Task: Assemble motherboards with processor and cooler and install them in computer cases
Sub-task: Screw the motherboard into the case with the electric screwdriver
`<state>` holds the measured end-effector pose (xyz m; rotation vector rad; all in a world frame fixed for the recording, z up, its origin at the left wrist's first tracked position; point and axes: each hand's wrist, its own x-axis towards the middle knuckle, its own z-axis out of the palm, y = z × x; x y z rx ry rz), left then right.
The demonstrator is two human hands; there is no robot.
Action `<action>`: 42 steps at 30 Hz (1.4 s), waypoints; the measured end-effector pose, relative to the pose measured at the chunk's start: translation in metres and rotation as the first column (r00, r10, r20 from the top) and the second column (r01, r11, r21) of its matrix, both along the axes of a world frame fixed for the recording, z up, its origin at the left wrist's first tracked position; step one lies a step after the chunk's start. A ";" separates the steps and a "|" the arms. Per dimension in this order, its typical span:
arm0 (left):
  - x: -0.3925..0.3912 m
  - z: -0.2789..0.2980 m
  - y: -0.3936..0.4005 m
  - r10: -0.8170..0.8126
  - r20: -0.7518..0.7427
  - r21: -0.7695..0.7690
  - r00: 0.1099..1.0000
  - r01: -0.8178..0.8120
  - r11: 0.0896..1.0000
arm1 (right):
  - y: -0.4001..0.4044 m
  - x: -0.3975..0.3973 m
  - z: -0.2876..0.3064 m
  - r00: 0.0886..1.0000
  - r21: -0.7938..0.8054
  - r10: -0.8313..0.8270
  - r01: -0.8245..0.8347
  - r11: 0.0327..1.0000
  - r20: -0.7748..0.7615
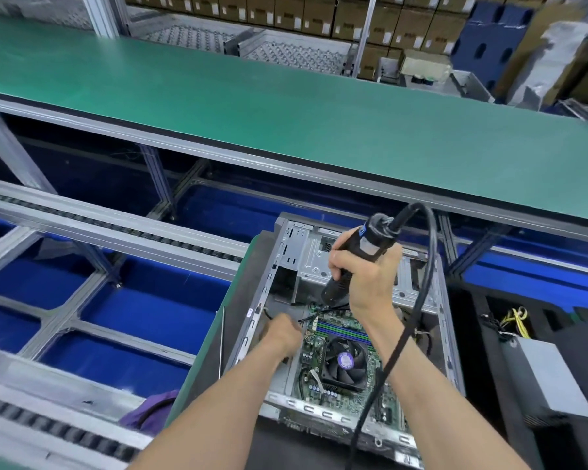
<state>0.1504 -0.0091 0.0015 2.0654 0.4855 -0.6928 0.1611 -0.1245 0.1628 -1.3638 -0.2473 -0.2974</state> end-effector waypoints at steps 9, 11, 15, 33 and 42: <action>0.006 -0.011 -0.001 -0.082 0.003 -0.024 0.997 0.082 0.996 | 0.005 0.005 -0.025 0.998 -0.008 0.005 -0.005 1.000 -0.068; 0.007 -0.013 -0.001 -0.071 0.018 -0.021 0.997 0.071 0.997 | 0.004 0.005 -0.029 0.997 -0.005 0.002 -0.002 1.000 -0.075; 0.007 -0.011 -0.001 -0.074 0.038 0.010 0.997 0.074 0.997 | 0.005 0.007 -0.033 0.996 -0.004 -0.002 0.002 1.000 -0.087; 0.006 -0.004 -0.001 -0.084 0.038 0.079 0.996 0.081 0.994 | 0.023 0.005 -0.036 0.991 -0.099 0.056 -0.067 0.993 -0.118; 0.009 -0.005 -0.003 -0.063 -0.027 0.023 0.998 0.063 0.998 | 0.022 0.010 -0.034 0.995 -0.170 0.041 -0.056 0.984 -0.090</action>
